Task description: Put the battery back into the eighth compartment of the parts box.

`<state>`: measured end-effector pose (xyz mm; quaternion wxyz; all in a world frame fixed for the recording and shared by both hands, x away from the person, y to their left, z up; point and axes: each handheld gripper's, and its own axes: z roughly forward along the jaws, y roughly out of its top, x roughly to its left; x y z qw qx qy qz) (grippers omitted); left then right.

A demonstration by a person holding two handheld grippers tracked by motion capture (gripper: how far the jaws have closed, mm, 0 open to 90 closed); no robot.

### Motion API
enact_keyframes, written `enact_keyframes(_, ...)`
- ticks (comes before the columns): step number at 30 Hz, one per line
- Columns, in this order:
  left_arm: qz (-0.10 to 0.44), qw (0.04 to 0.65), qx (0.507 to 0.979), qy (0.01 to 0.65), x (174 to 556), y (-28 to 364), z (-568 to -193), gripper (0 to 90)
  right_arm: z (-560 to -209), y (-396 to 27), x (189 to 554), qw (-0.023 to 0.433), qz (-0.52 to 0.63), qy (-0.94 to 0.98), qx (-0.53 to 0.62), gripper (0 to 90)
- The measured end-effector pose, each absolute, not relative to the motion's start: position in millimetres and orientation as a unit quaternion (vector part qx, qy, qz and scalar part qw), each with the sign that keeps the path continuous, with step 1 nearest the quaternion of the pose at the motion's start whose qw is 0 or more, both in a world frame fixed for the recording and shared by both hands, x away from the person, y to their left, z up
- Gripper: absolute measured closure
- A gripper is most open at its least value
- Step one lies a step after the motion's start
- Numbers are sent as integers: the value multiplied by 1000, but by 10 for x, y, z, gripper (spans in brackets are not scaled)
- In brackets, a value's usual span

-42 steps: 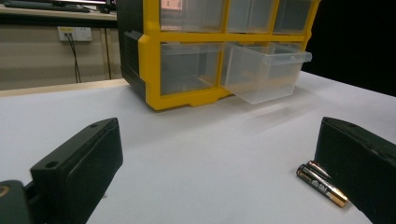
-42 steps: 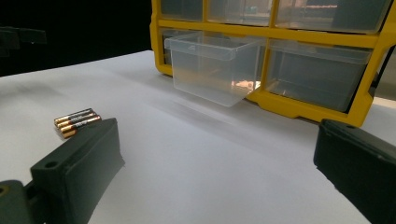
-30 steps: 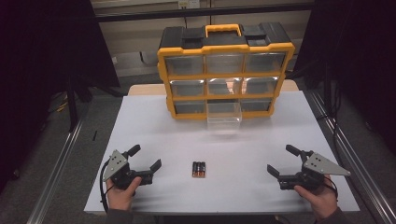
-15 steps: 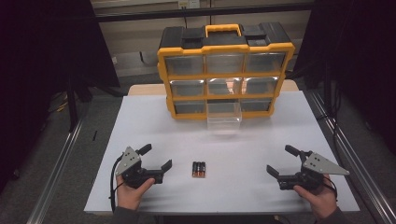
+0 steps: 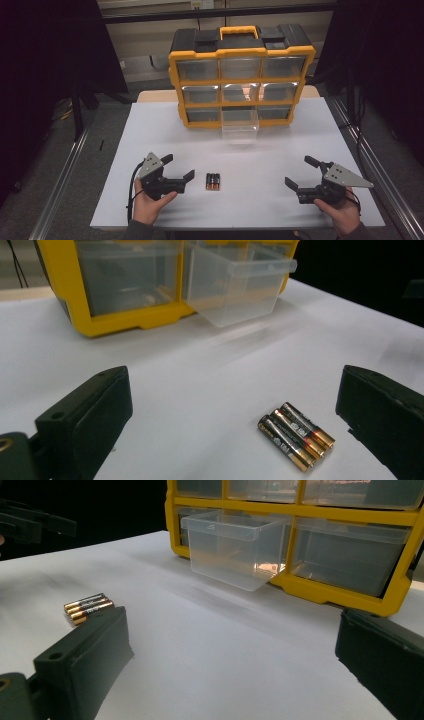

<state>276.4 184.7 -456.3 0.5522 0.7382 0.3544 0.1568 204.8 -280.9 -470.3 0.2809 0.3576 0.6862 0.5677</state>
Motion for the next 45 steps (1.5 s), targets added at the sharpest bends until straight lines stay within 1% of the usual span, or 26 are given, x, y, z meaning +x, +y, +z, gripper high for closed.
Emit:
enact_keyframes(2, 156, 541, 746, 355, 2770, 1824, -4560, 27, -4703, -2809, 2048, 281, 567, 686, 359, 10)
enact_keyframes(4, 150, 532, 755, 354, 2774, 1795, -4564, 53, -4702, -2810, 2047, 281, 569, 685, 359, 10)
enact_keyframes(9, 139, 499, 778, 356, 2793, 1688, -4573, 68, -4703, -2803, 2046, 281, 568, 685, 359, 11)
enact_keyframes(15, 138, 470, 804, 336, 2796, 1535, -4558, 161, -4702, -2805, 2045, 281, 568, 685, 358, 12)
enact_keyframes(18, 138, 445, 822, 327, 2782, 1422, -4559, 231, -4701, -2804, 2045, 279, 568, 686, 358, 12)
enact_keyframes(21, 133, 444, 824, 326, 2784, 1386, -4567, 277, -4701, -2807, 2044, 279, 569, 686, 357, 12)
enact_keyframes(22, 111, 436, 828, 334, 2791, 1357, -4589, 305, -4700, -2808, 2044, 279, 569, 685, 359, 12)
enact_keyframes(25, 106, 426, 835, 333, 2793, 1332, -4615, 383, -4699, -2807, 2042, 279, 569, 684, 360, 13)
enact_keyframes(26, 97, 408, 842, 340, 2784, 1298, -4626, 404, -4698, -2806, 2041, 279, 570, 684, 358, 13)
enact_keyframes(28, 93, 411, 839, 344, 2775, 1271, -4642, 431, -4696, -2803, 2040, 279, 572, 682, 360, 14)
enact_keyframes(33, 91, 388, 848, 350, 2778, 1218, -4680, 496, -4697, -2810, 2041, 279, 571, 686, 356, 15)
enact_keyframes(36, 80, 382, 850, 355, 2791, 1219, -4705, 532, -4695, -2813, 2040, 280, 571, 686, 354, 15)
enact_keyframes(39, 82, 363, 854, 364, 2789, 1235, -4701, 609, -4695, -2812, 2040, 279, 573, 685, 353, 15)
enact_keyframes(40, 83, 348, 858, 369, 2791, 1241, -4705, 665, -4694, -2812, 2039, 279, 572, 685, 354, 15)
enact_keyframes(41, 88, 333, 863, 371, 2796, 1255, -4711, 674, -4693, -2809, 2037, 279, 573, 684, 355, 15)
enact_keyframes(42, 92, 338, 858, 377, 2792, 1264, -4723, 720, -4692, -2804, 2037, 278, 575, 681, 357, 15)
enact_keyframes(45, 93, 325, 862, 378, 2804, 1279, -4711, 766, -4687, -2815, 2026, 275, 573, 686, 356, 15)
